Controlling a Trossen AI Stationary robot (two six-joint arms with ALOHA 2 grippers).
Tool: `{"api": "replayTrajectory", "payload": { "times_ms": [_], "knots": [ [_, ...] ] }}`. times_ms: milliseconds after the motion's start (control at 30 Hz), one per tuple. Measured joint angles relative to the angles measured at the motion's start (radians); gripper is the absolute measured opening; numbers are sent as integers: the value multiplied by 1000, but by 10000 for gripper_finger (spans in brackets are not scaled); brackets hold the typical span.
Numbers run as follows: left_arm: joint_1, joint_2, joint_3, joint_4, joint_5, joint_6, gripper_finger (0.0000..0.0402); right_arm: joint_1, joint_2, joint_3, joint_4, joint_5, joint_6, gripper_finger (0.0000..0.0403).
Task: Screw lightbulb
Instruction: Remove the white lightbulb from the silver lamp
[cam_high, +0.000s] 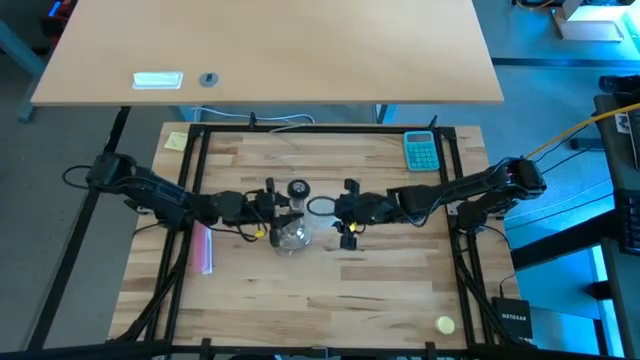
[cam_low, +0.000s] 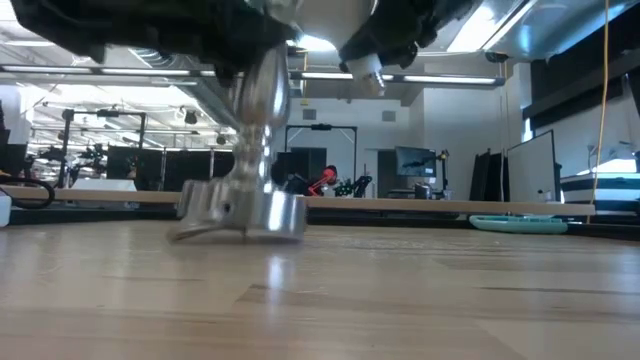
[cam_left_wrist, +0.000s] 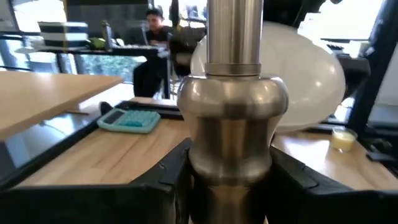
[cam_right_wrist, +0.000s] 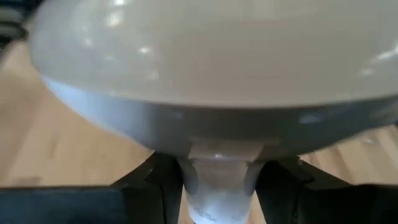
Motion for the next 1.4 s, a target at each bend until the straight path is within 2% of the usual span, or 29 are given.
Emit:
{"api": "replayTrajectory", "payload": {
  "times_ms": [133,300,400,500,667,833,1100,1400],
  "knots": [
    [21,72,0,68,28,1,127,60,-1,0,-119,83,39,156],
    [25,122,6,88,31,6,128,129,-1,-74,-155,151,129,156],
    [24,113,6,75,34,27,142,146,-1,-108,-149,193,151,156],
    [25,101,1,35,30,11,168,145,-1,-136,-157,188,173,156],
    [23,30,1,-139,35,-3,212,145,-1,-139,-160,182,188,156],
    [1,-104,0,-391,26,-31,237,132,-1,-139,-195,172,190,156],
    [-24,-307,-1,-567,24,-70,241,66,24,-139,-229,137,191,156],
    [-30,-491,-1,-956,28,-215,245,32,74,-139,-341,75,179,156]
  ]
}}
